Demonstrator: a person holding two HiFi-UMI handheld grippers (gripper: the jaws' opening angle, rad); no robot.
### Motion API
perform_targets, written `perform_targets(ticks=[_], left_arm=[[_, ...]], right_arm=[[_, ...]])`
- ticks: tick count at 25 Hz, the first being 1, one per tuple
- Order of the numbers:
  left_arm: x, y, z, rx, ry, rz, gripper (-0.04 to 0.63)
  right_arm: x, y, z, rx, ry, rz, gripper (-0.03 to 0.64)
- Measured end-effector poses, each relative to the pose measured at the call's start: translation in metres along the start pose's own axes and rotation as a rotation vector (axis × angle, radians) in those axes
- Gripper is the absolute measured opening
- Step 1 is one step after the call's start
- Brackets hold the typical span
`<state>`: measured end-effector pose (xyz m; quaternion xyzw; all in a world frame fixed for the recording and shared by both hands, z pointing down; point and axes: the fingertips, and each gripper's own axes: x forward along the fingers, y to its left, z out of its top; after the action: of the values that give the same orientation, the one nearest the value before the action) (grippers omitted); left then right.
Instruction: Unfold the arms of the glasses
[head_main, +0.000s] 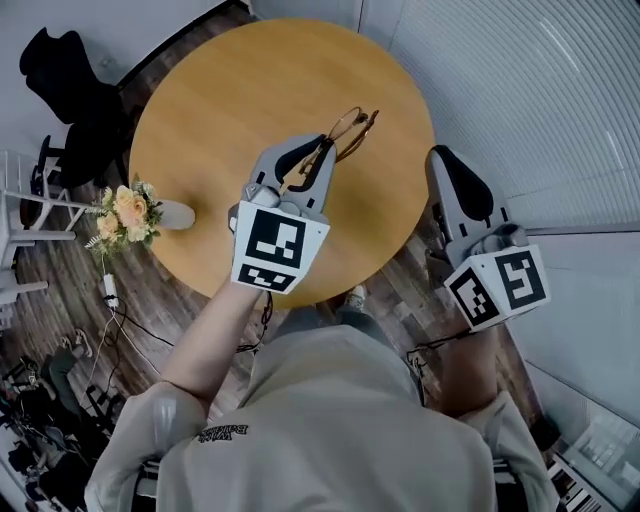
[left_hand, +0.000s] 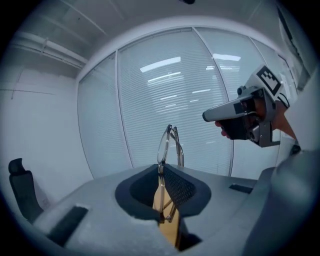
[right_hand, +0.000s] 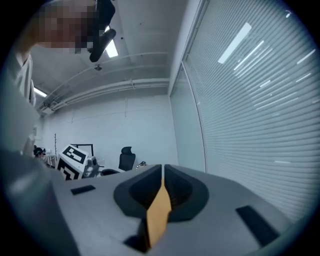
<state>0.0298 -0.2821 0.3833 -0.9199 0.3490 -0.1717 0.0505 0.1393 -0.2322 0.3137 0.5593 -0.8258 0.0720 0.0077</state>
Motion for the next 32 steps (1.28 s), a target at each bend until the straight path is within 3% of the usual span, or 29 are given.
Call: perform_targets(ticks=[6,9,16,25,32], left_arm=[[-0.036,0.005,0.060,-0.053,-0.143,0.013,0.046],[-0.058,0.012,0.086,-0.140,-0.223,-0.003,0.046],[-0.109,0.026,0.121,-0.239,-0.329,0.018,0.046],[-0.152,0.030,0.119,-0.358,-0.392,0.048,0.046],[-0.159,0.031,0.090,-0.430,-0.354,0.050,0.047]], right_arm=[[-0.016,0.019,0.054,-0.060,-0.122,0.029,0.037],[-0.026,0.038,0.084,-0.103,-0.179,0.049,0.037],[-0.051,0.073,0.130,-0.145,-0.279,0.099,0.037],[-0.056,0.101,0.117,-0.133,-0.245,0.179,0.037],[-0.051,0.118,0.091,-0.130,-0.173,0.207,0.037]])
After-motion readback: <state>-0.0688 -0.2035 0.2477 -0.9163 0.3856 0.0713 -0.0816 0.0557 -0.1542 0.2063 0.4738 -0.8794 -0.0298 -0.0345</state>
